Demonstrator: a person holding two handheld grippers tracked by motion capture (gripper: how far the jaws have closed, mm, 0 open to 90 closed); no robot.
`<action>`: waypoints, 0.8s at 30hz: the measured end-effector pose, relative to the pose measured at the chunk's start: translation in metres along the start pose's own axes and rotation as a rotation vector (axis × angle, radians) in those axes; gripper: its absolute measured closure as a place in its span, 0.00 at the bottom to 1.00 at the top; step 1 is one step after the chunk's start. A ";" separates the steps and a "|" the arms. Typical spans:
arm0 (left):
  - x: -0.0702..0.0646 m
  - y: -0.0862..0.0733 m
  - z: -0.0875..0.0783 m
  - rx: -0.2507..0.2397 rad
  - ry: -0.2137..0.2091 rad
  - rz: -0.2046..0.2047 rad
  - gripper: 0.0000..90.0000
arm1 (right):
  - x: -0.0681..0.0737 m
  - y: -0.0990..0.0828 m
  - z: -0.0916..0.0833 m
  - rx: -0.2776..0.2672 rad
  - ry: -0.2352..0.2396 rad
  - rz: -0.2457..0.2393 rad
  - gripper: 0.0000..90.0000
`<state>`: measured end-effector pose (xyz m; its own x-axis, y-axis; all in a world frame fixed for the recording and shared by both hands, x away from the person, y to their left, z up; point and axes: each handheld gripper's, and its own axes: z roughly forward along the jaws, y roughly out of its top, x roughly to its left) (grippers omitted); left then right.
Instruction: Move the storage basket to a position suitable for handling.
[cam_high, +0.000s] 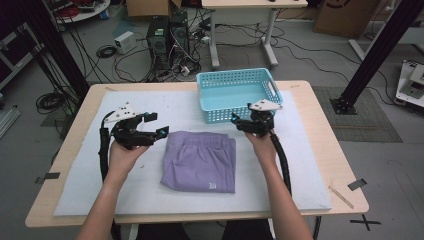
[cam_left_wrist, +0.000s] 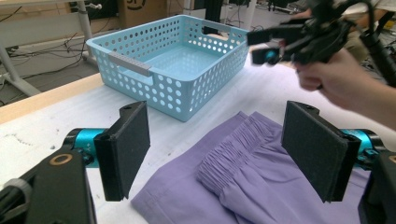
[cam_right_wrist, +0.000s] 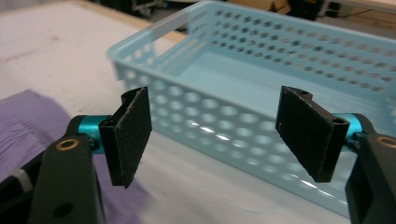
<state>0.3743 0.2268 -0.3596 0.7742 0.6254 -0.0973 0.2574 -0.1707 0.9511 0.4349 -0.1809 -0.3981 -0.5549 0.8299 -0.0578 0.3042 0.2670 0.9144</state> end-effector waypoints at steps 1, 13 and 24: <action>0.001 0.001 0.003 0.002 0.002 -0.002 0.26 | -0.008 -0.001 -0.005 -0.009 -0.012 0.009 0.30; 0.020 0.005 0.055 -0.014 0.044 -0.053 0.27 | -0.091 -0.006 -0.041 -0.018 -0.155 0.091 0.31; 0.029 0.015 0.119 0.044 0.038 -0.088 0.27 | -0.128 -0.008 -0.027 0.003 -0.206 0.176 0.41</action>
<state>0.4697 0.1520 -0.3832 0.7252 0.6677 -0.1678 0.3491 -0.1466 0.9255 0.4826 -0.3020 -0.3877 -0.3241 0.9458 0.0218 0.3846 0.1107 0.9164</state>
